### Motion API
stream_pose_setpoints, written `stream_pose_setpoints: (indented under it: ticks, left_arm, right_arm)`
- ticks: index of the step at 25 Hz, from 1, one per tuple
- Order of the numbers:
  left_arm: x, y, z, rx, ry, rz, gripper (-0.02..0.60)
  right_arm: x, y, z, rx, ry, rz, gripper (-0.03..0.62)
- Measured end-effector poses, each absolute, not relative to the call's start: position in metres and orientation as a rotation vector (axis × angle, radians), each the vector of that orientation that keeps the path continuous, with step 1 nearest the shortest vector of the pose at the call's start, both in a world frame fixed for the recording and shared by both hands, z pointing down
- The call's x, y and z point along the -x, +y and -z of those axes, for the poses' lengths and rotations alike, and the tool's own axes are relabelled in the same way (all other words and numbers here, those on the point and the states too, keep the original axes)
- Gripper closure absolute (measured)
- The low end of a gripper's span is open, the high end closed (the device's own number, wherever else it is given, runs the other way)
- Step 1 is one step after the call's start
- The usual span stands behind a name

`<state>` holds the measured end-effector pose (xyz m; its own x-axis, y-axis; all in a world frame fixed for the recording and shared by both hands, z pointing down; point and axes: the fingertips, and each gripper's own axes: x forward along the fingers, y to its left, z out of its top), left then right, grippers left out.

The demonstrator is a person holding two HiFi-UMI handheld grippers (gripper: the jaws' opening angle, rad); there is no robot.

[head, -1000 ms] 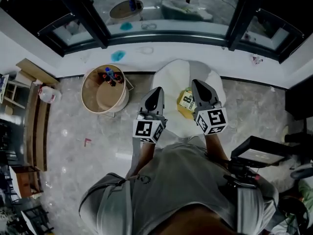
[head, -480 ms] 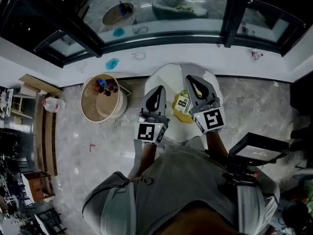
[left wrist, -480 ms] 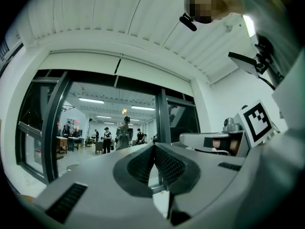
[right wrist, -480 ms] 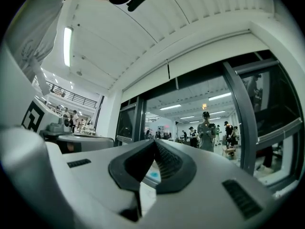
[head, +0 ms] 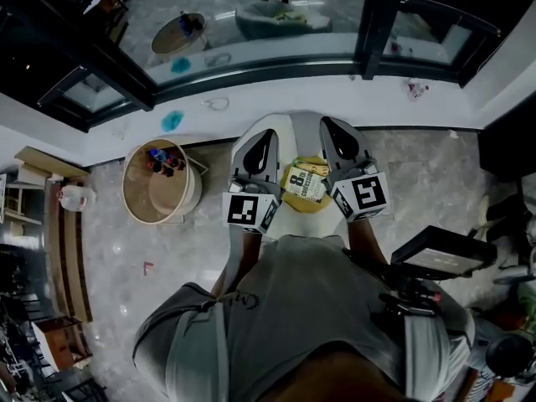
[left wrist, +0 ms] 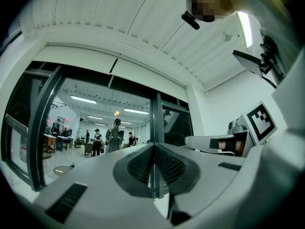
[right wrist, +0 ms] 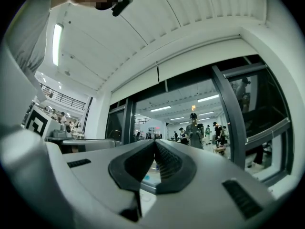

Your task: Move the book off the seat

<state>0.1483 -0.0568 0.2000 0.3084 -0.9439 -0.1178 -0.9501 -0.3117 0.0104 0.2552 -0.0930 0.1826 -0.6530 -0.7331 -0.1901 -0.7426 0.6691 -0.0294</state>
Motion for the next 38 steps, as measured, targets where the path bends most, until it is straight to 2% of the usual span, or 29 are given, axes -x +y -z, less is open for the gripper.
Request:
stream_pose_setpoints:
  ticks: [7,11,12,13,14,28,38]
  left_arm:
    - [-0.145,-0.058,-0.193,2.510,1.716,-0.250,0.569]
    - [-0.121,-0.054,-0.194,2.400,1.785,-0.322,0.555]
    - [-0.113,-0.051,-0.192,2.365,1.813,-0.355,0.425]
    - [-0.106,-0.049,-0.191,2.349,1.828,-0.384,0.387]
    - [-0.103,-0.048,-0.190,2.345,1.834,-0.402,0.385]
    - [-0.102,-0.057,-0.189,2.367,1.764,-0.381,0.379]
    - [-0.113,-0.084,-0.252,2.554,1.781,-0.265,0.373]
  right_arm:
    - [-0.251,-0.097,-0.183,1.262,2.704,-0.115,0.579]
    - [-0.250,-0.093,-0.183,1.334,2.656,-0.140,0.576]
    - [-0.251,-0.092,-0.179,1.363,2.629,-0.164,0.537]
    - [-0.253,-0.092,-0.177,1.382,2.609,-0.188,0.387]
    - [-0.254,-0.092,-0.176,1.388,2.599,-0.205,0.322]
    - [-0.254,-0.093,-0.187,1.448,2.617,-0.154,0.322]
    - [-0.251,-0.108,-0.241,1.520,2.685,-0.028,0.322]
